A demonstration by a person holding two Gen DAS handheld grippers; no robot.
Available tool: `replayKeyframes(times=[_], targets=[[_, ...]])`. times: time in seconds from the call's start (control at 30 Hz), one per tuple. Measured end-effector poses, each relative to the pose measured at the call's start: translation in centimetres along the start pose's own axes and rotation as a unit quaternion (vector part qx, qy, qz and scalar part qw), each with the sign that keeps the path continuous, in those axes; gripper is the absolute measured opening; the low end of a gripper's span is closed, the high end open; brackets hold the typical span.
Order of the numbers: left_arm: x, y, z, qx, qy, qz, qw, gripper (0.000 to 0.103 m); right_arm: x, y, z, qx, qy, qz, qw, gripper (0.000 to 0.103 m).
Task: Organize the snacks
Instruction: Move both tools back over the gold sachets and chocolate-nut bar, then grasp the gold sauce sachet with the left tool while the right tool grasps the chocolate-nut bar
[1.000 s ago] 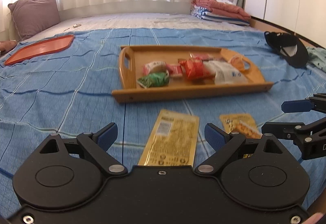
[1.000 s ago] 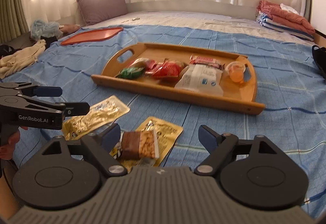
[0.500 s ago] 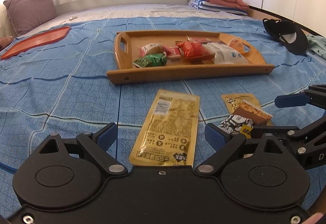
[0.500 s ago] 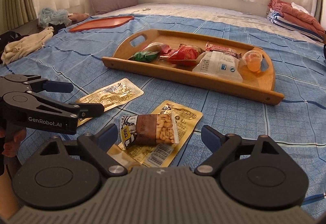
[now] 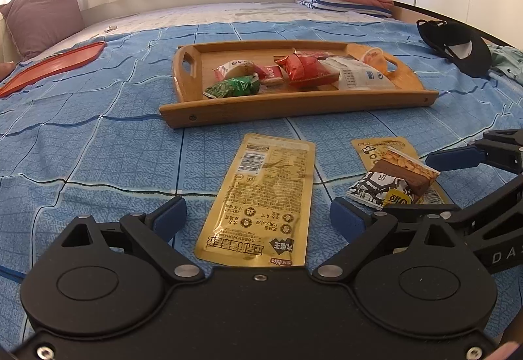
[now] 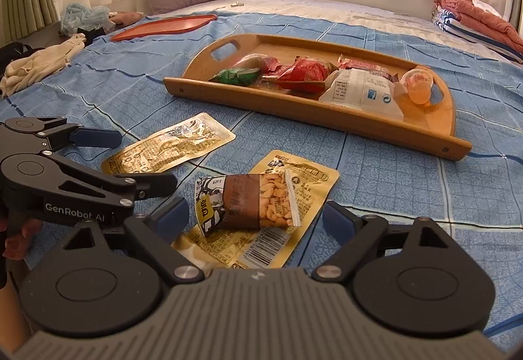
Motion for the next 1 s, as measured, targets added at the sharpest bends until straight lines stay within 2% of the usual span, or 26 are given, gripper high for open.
replayKeyframes(times=[0.47,0.67,0.8,1.0], targets=[[-0.09,0.00,0.10,0.003,0.003,0.001,1.0000,0.091,0.01,0.19,0.35,0.006,0.004,-0.004,1.000,0.093],[0.14,-0.09,-0.09,0.007,0.015,0.004,0.9999,0.078,-0.13,0.24,0.23,0.012,0.007,-0.010,1.000,0.091],[0.49,-0.13,-0.29,0.007,0.027,0.009,0.9996,0.062,-0.15,0.24,0.11,0.014,0.007,-0.012,1.000,0.090],[0.72,-0.28,-0.55,0.008,0.023,0.007,0.9997,0.061,-0.12,0.10,-0.27,0.026,0.008,-0.009,1.000,0.078]])
Point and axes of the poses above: each gripper's, at about its wrist camera, not at the fingertips, and z roughly the way its jaws point, x to its right, y to its underside, the point moved 10 cm from there along z, roughly the way its jaws point, and after that the axes turned 8 degrees about z, right-handed, at the moved point
